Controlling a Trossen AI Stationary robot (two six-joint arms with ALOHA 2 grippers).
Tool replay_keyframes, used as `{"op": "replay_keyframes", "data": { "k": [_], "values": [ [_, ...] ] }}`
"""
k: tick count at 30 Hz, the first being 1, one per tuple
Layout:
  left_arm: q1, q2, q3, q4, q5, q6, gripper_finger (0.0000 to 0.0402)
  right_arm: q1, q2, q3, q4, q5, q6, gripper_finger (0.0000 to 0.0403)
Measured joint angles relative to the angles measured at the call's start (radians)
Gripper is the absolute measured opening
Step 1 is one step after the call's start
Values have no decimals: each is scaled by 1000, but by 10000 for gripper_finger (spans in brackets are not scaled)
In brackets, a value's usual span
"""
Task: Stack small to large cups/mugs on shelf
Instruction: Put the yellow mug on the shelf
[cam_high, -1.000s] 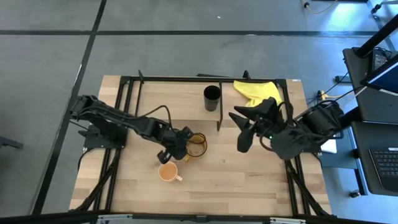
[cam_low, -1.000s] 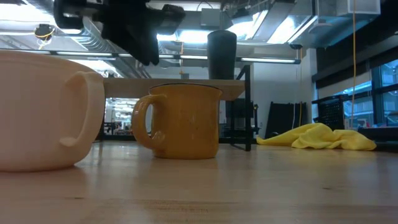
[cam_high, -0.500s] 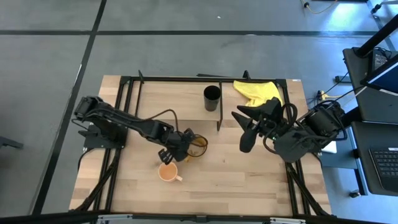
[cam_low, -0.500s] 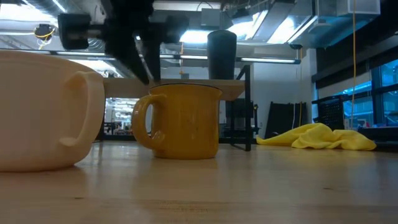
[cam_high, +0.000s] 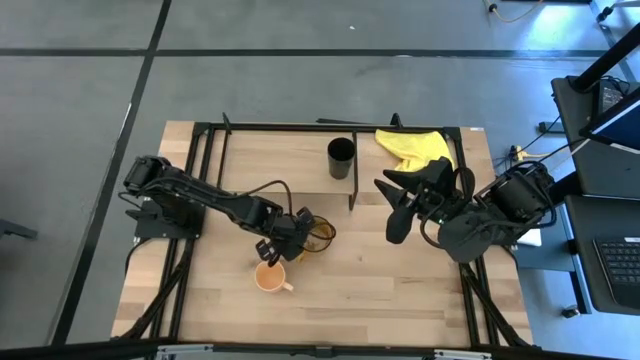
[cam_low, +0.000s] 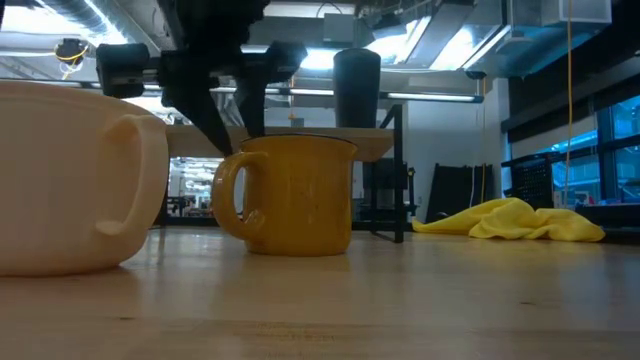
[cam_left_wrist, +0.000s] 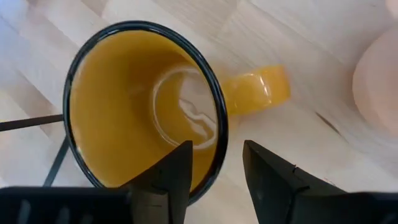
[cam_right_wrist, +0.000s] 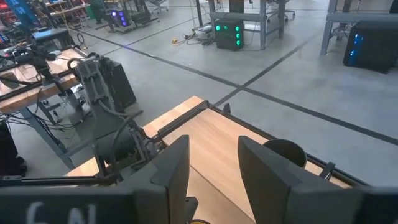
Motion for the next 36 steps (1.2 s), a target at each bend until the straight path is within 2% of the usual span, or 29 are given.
{"op": "replay_keyframes", "data": {
  "k": [16,21,27,30,36],
  "values": [
    [-5,75,0,4,-44,11,127,0,0,0,-8,-6,0,138],
    [-13,75,0,-6,-85,11,89,0,0,0,-12,-4,0,138],
    [-12,75,-1,-27,-85,-107,15,0,-7,0,-20,-2,0,138],
    [-15,75,12,-53,-82,-170,16,0,-15,0,-27,-1,0,138],
    [-52,76,94,-99,-78,-176,13,-2,-26,0,-40,0,0,138]
  ]
}}
